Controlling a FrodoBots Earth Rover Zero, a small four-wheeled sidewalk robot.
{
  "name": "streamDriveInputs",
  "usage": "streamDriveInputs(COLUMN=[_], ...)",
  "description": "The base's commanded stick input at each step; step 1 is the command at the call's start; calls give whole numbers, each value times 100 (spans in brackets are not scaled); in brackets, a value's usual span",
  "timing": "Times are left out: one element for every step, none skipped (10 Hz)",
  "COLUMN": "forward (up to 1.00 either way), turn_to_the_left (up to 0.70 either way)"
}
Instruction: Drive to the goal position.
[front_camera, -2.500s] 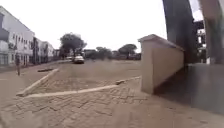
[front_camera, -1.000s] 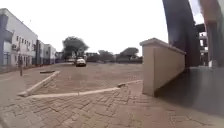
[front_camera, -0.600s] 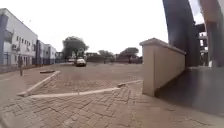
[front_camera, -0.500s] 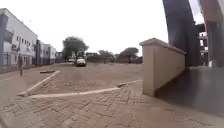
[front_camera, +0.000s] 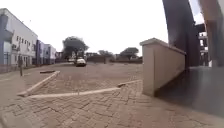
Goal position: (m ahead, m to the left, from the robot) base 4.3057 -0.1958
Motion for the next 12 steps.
streamDriveInputs(forward=[70,70,70,70,56,26,0,0,0,0,0,0], turn_to_the_left=[0,0,0,0,0,0,3,23,42,45,45,45])
